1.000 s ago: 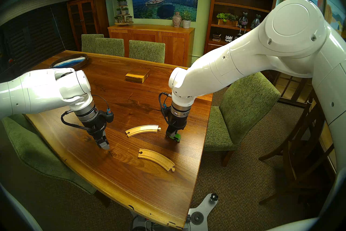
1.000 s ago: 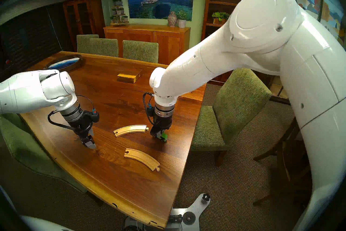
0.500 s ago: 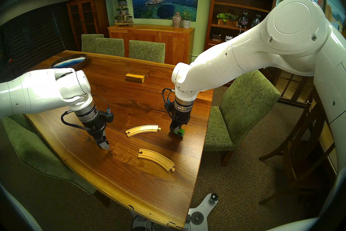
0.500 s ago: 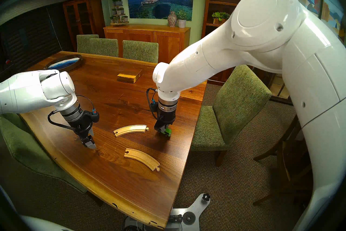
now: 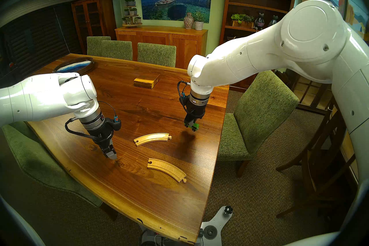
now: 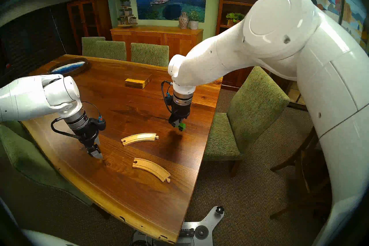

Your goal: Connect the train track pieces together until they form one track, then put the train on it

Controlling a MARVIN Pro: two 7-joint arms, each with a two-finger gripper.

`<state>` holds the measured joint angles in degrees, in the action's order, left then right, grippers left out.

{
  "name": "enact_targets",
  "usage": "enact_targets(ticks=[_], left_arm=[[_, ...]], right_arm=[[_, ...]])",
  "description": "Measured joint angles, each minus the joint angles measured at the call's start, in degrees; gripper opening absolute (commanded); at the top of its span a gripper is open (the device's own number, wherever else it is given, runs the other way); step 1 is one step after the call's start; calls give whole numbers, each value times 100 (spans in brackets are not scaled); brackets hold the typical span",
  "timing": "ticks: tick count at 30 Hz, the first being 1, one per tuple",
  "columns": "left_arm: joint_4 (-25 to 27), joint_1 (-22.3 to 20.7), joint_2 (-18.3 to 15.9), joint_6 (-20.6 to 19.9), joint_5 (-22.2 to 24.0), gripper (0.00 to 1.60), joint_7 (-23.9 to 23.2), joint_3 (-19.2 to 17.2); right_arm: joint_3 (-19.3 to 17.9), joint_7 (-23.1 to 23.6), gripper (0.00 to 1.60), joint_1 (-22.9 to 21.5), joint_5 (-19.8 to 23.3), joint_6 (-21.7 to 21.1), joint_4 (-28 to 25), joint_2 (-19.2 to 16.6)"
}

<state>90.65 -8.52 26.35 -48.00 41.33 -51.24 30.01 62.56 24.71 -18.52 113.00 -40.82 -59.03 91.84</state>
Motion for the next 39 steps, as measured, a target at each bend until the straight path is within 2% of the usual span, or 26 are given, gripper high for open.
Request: enact_targets(ticks=[7, 11, 12, 13, 15, 16, 20, 22, 25, 26, 29, 30, 31, 39], left_arm=[[0, 1, 0, 0, 0, 160, 0, 0], [0, 1, 0, 0, -1, 160, 0, 0], [0, 1, 0, 0, -1, 160, 0, 0], [0, 1, 0, 0, -1, 160, 0, 0], [0, 1, 0, 0, -1, 160, 0, 0], [0, 1, 0, 0, -1, 160, 0, 0], [0, 1, 0, 0, -1, 160, -1, -1], [0, 1, 0, 0, -1, 160, -1, -1], [0, 1, 0, 0, -1, 160, -1, -1], [0, 1, 0, 0, -1, 160, -1, -1], [0, 1, 0, 0, -1, 160, -1, -1], [0, 1, 0, 0, -1, 160, -1, -1], [0, 1, 0, 0, -1, 160, -1, -1], [0, 2, 0, 0, -1, 160, -1, -1]], right_arm=[[144, 297, 0, 374, -144, 10, 536, 124], [237, 614, 0, 640, -248, -25, 929, 242], [244, 642, 32, 659, -256, -31, 960, 251], [272, 743, 48, 723, -288, -56, 1069, 284], [310, 894, 56, 805, -337, -92, 1226, 331], [334, 983, 68, 848, -366, -111, 1311, 356], [416, 1260, 85, 954, -463, -170, 1545, 432], [447, 1350, 78, 972, -497, -189, 1587, 455], [483, 1459, 80, 978, -541, -210, 1621, 485], [487, 1477, 97, 977, -548, -213, 1623, 490], [492, 1540, 127, 961, -567, -217, 1614, 503], [492, 1556, 149, 950, -571, -217, 1606, 506], [489, 1569, 159, 937, -574, -217, 1593, 508], [423, 1604, 160, 690, -595, -217, 1228, 502]])
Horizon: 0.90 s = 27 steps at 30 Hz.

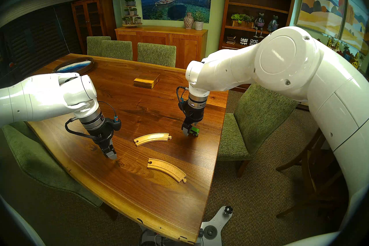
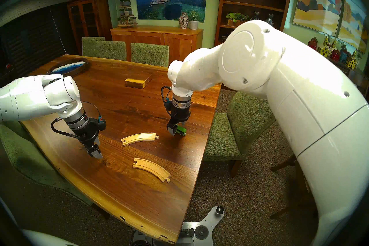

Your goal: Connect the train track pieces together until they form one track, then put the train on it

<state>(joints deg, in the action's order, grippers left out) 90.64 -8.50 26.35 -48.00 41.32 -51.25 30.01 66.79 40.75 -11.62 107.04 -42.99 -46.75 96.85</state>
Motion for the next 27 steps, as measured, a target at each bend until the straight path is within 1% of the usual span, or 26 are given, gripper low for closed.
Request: enact_targets(ticks=[5, 15, 20, 27], left_arm=[[-1, 1, 0, 0, 0, 160, 1, 0], [-4, 6, 2, 1, 1, 160, 2, 0], [-7, 12, 3, 2, 1, 160, 3, 0], [-11, 21, 4, 2, 1, 160, 5, 0]], right_arm=[[-69, -53, 160, -168, -23, -18, -235, -30], [-332, -164, 160, -523, -162, -177, -638, -150], [-518, -193, 160, -718, -230, -278, -878, -217], [-886, -213, 160, -1009, -323, -422, -1476, -249]])
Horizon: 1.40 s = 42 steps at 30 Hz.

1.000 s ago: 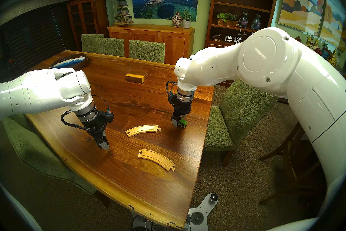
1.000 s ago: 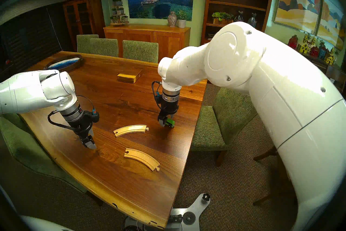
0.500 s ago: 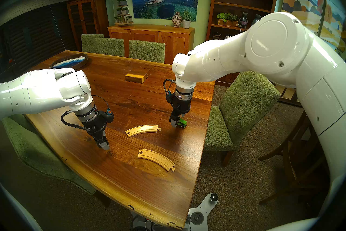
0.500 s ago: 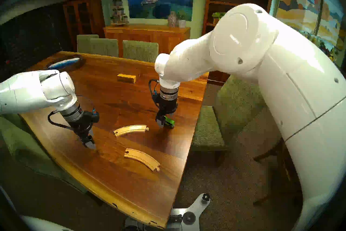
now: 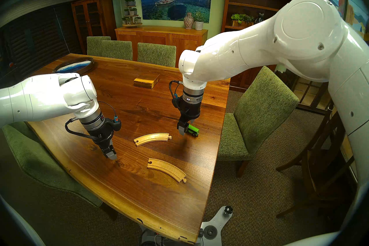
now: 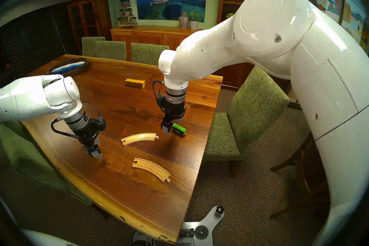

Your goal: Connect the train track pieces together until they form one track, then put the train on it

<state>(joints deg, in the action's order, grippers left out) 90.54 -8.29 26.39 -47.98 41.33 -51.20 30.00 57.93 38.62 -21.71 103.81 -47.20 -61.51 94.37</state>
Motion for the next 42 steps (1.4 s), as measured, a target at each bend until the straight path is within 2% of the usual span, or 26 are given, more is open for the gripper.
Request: enact_targets(ticks=[14, 21, 29, 34, 42], left_arm=[[-7, 15, 3, 0, 0, 160, 0, 0], [-10, 19, 4, 0, 0, 160, 1, -1], [-13, 22, 5, 0, 0, 160, 2, -2], [-14, 24, 6, 0, 0, 160, 3, -3], [-15, 25, 6, 0, 0, 160, 3, -4]], right_arm=[[-829, -138, 160, -557, -43, -296, -1607, 97], [-1109, -458, 160, -877, 130, -454, -2432, -18], [-1267, -937, 160, -1193, 465, -464, -3287, -211], [-1294, -1343, 160, -1299, 728, -309, -3771, -367], [-1252, -2175, 160, -1365, 1207, 234, -4327, -633]])
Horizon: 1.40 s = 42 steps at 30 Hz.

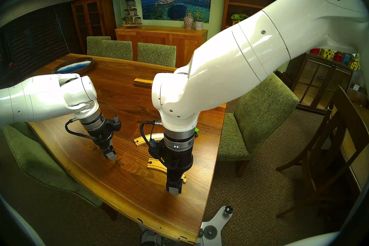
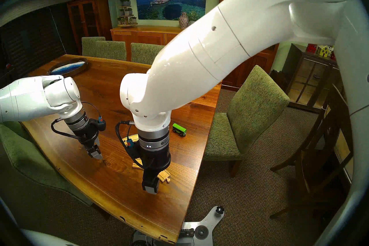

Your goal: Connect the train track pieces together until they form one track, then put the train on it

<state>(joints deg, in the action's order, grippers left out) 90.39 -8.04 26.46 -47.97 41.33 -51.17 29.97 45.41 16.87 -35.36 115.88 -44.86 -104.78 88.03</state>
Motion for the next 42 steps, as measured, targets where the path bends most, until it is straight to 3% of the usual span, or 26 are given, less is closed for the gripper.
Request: enact_targets(ticks=[15, 25, 33, 42], left_arm=[[1, 0, -1, 0, 0, 160, 0, -3], [4, -3, -3, -1, -2, 160, -4, -4], [7, -6, -4, -2, -2, 160, -4, -4], [14, -8, -5, -3, -6, 160, -6, -4]], right_arm=[[500, -1540, 160, 63, 1114, 1269, -267, -91], [819, -2646, 160, 152, 2273, 2131, -184, 361], [909, -3472, 160, 182, 3138, 2413, -76, 887], [864, -3806, 160, 211, 3455, 2532, -73, 1102]])
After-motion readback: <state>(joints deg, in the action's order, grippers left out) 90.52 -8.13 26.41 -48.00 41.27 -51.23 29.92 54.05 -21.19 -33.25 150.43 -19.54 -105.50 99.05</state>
